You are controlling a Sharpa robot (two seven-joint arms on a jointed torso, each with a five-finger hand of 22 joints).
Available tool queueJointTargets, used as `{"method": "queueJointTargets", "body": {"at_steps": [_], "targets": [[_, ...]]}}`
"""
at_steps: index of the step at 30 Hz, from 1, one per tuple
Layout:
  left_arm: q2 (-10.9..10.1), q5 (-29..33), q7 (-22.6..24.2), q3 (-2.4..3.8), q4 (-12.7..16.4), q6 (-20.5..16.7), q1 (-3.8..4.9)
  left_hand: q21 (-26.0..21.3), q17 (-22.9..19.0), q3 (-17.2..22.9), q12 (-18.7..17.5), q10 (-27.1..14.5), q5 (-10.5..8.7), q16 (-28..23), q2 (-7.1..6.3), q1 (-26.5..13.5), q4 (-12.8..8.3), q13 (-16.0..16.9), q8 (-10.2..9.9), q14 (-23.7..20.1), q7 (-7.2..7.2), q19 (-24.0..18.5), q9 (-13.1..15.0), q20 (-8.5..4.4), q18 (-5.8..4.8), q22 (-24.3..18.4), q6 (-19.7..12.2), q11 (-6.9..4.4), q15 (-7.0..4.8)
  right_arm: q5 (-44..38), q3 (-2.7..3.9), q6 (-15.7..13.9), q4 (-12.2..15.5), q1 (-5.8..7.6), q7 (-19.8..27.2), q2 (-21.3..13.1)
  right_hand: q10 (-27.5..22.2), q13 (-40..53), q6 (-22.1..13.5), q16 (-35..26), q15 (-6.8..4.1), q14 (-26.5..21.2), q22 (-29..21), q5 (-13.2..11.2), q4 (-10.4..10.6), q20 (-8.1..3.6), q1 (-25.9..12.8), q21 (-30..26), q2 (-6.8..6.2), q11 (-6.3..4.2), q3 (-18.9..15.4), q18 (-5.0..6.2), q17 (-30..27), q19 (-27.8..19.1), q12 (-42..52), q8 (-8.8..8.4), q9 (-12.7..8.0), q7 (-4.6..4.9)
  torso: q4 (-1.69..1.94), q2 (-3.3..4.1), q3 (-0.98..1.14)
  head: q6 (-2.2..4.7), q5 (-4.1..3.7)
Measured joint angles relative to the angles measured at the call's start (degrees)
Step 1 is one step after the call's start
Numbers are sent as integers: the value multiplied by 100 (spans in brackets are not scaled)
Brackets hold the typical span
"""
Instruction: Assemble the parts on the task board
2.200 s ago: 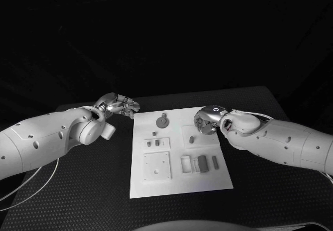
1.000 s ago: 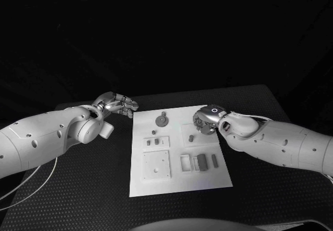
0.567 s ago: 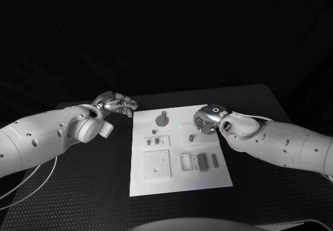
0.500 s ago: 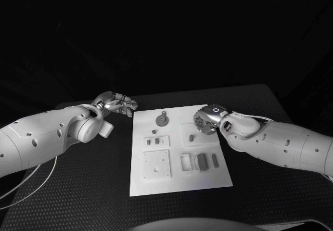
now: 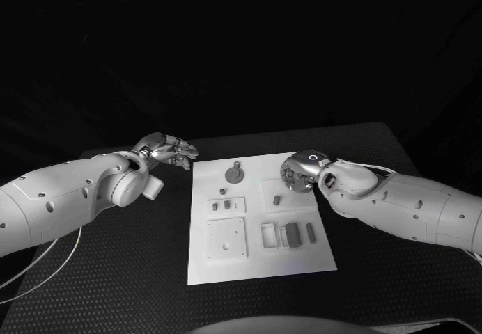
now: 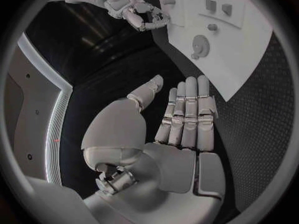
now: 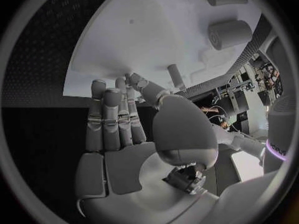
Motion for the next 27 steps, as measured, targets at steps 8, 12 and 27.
{"method": "queueJointTargets", "body": {"at_steps": [8, 12, 27], "targets": [[-1, 0, 1, 0, -26, -6, 0, 0, 0, 0, 0, 0, 0, 0, 0, 0, 0, 0, 0, 0, 0, 0, -6, 0, -25, -5, 0, 0, 0, 47, 65, 51, 39, 21, 12, -22, 0, 5, 16, 21, 0, 0, 0, -4, -7, 0, 0, 22, 0, -1, -7, 0, 7, 0, 0, 11, 25, -18, 3, 1, 0, 2, -3], [-1, 0, 1, 0, -30, -7, 0, 0, 6, 0, 0, 0, 0, 0, 0, 0, 0, -5, 0, 0, 0, 0, -5, 0, -27, -4, 0, 0, 0, 118, 96, 103, 91, 74, 39, -85, -1, 6, 15, 21, 0, 0, -1, -7, -8, 0, 0, 23, 0, -1, -8, 0, 14, 0, 0, 13, 40, -19, 3, 2, 0, -2, -3], [-2, 19, 7, 0, -38, -24, 0, 0, 12, -13, 0, 0, 0, 1, 0, 0, 13, -4, 0, 0, 20, 0, -5, 0, -33, -4, -20, 0, 0, 421, 175, 277, 554, 279, 85, -341, -2, 31, 11, 44, 2, -2, -1, -20, -15, 1, -1, 44, -1, -3, -15, 0, 20, -1, -2, 12, 40, -21, -3, 1, -3, -5, 5]]}}
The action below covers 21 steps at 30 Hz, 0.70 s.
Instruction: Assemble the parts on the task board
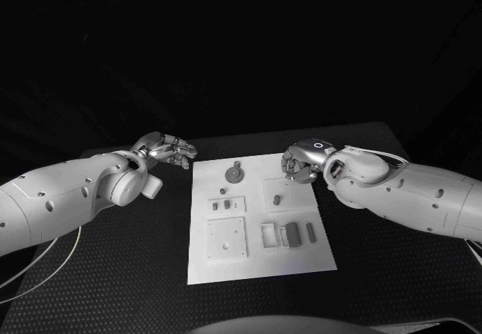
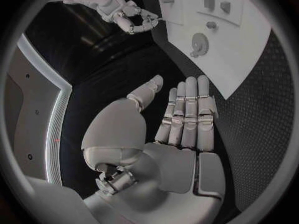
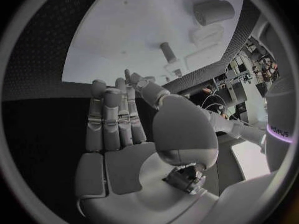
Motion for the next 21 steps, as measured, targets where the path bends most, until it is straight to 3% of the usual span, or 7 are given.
{"method": "queueJointTargets", "body": {"at_steps": [9, 12, 21], "targets": [[3, 17, 0, 0, -24, -1, 0, 0, 5, 0, 0, 0, 0, 0, -24, -24, 0, -5, 0, 0, 0, 20, 0, 20, -6, -5, 0, 0, 0, 222, 4, 3, 190, 0, 84, -3, -2, -4, -2, 0, 1, -1, 0, 24, -8, 1, -1, 0, -1, -2, -8, 0, 5, -1, -5, -2, 0, 1, 8, 0, 1, 8, 20], [4, 28, 0, 0, -43, -1, 0, 0, 5, 0, 0, 0, 0, 0, -24, -24, 0, -5, 0, 0, 0, 21, 0, 20, -7, -5, 0, 0, 0, 347, 5, -10, 367, -1, 140, 18, 2, -7, -2, 0, 1, -1, 0, 25, -8, 1, -1, 0, -1, 2, -8, 0, 6, -1, -6, -3, 4, 1, 10, 0, 0, 4, 69], [-5, 58, 8, 0, -55, -33, 2, 0, 10, 0, 0, 0, 0, 0, -23, -24, 0, -5, 0, 0, 0, 21, 1, 21, 52, -4, 0, 0, 0, 572, 7, -17, 944, -34, 280, 210, 34, -6, -3, 0, 2, -2, -1, 23, 4, 1, -2, 0, -2, -6, 4, 0, 5, -1, -11, -6, 30, 2, 11, 3, -7, -44, 322]]}}
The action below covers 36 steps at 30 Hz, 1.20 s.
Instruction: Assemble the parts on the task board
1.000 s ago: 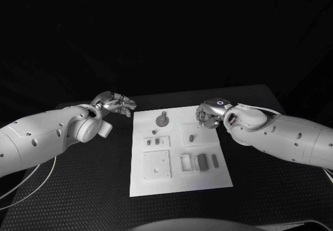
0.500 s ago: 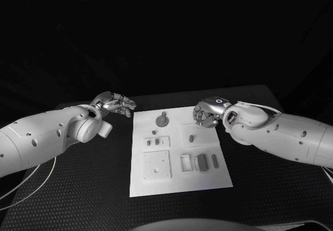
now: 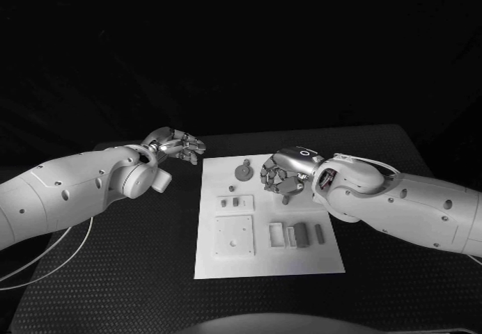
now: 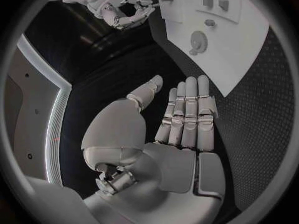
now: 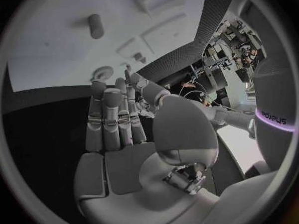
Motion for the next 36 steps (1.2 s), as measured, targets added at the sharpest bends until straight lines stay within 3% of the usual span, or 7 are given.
{"method": "queueJointTargets", "body": {"at_steps": [6, 11, 15, 18, 23, 30, 36], "targets": [[2, 25, 12, 1, 3, -76, 2, -21, 7, 0, 0, 0, 0, -23, 0, 0, 0, 0, 0, 0, 0, 0, 0, 0, -1, 0, 0, 0, 0, 9, 0, 9, 77, -67, 48, 162, 0, 13, -1, 0, 0, 0, 0, -1, 1, 0, 0, 0, 0, 0, 1, 0, 0, 0, -12, -12, -1, 0, 7, 1, -15, -59, 182], [62, 38, 25, 0, -46, -131, 25, -21, 12, 0, 0, 0, 0, -24, 0, 0, 0, 0, 0, 0, 0, 0, 0, 0, -2, 0, 0, 0, 0, -2, -13, 20, -2, -182, 69, 318, -1, 14, -2, 0, 0, 0, 0, -1, 1, 1, -18, 0, -18, -1, 1, 0, -1, 0, -17, -18, -1, 0, 6, -1, -18, -134, 380], [116, 54, 34, 1, -73, -159, 47, -21, 16, 0, 0, 0, 0, -24, 0, 0, 0, 0, 0, 0, 0, 0, 0, 0, -3, 0, 0, 0, 0, -10, -70, 43, -81, -306, 87, 481, -1, 14, -3, 0, 1, -1, -1, -1, 1, 1, -17, 0, -17, -2, 1, 0, -1, -1, -17, -23, -2, 1, 3, -1, -14, -207, 523], [141, 64, 38, 1, -78, -169, 50, -21, 18, 0, 0, 0, 0, -24, 0, 0, 0, 1, 0, 0, 0, 0, 0, 0, -4, 1, 0, 0, 0, -10, -151, 75, -142, -366, 109, 575, -1, 14, -17, 20, 1, -1, -1, -2, 1, 1, -17, 0, -17, -2, 0, 0, 3, -1, -18, -28, -2, -2, 3, -2, -10, -258, 598], [158, 75, 40, 1, -88, -173, 59, -21, 17, 0, 0, 0, 0, -24, 0, 0, 0, -4, 0, 0, 0, 0, 1, 0, -6, 1, 0, 0, 0, -10, -194, 139, -261, -430, 133, 672, -1, 14, -18, 20, 1, -1, -1, -7, 0, 2, -15, 0, -15, -3, 0, 0, 4, -1, -18, -30, 3, -1, 3, -2, -3, -324, 697], [163, 81, 40, 1, -90, -173, 61, -21, 23, 0, 0, 0, 0, -23, 0, 0, 0, -4, 0, 0, 0, 0, 1, 0, -11, -4, 0, 0, 0, -11, -214, 229, -276, -440, 157, 736, -2, 21, -19, 20, 1, -1, -1, -7, -1, 9, -13, 23, -13, -3, -1, 0, 4, -9, -21, -33, 15, -1, 2, -2, 1, -374, 761], [159, 84, 36, 0, -84, -171, 74, -21, 22, 0, 0, 0, 0, -23, 0, 0, 0, -4, 0, 0, 0, 0, 1, 0, -16, -4, 0, 0, 0, -11, -325, 295, -375, -496, 163, 819, -2, 29, -19, 20, 1, -1, -1, -24, -2, 10, 2, 23, 2, -4, -2, 0, 4, -9, -44, -46, 19, -1, -11, -2, 3, -413, 855]]}}
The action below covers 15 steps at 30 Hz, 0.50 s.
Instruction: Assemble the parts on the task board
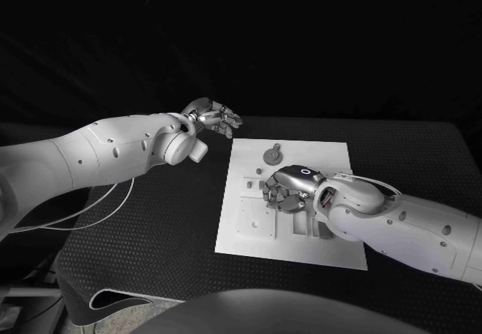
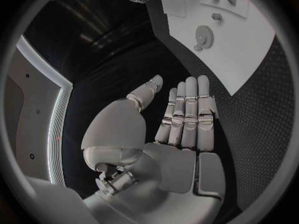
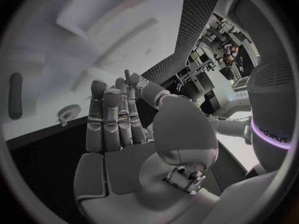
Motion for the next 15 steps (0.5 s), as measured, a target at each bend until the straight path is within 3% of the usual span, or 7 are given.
{"method": "queueJointTargets", "body": {"at_steps": [6, 15], "targets": [[5, 2, -1, 0, 0, 0, 24, 0, -1, 0, 0, 0, 0, 0, 0, 0, 0, 0, 0, 0, 0, 0, 0, 0, -5, 0, 0, 0, 0, -29, -14, 24, -60, -65, 1, 32, -1, 0, -1, 0, 0, 0, 0, -1, 0, 0, 0, 0, 0, -1, 0, 0, -1, 0, -1, -4, 10, 1, -19, -1, 7, -24, 40], [5, 3, -1, 1, 2, 0, 24, 0, 5, 0, 0, 0, 0, -21, 0, 0, 0, -5, 0, 0, 0, 0, 0, 0, -30, 0, 0, 0, 0, -106, -34, 41, -149, -76, -8, 66, -10, 0, -9, 0, 7, -7, 0, 24, -1, 1, 0, 0, 0, -11, -1, 0, -1, -1, -13, -6, 10, 7, -7, -1, -3, -30, 41]]}}
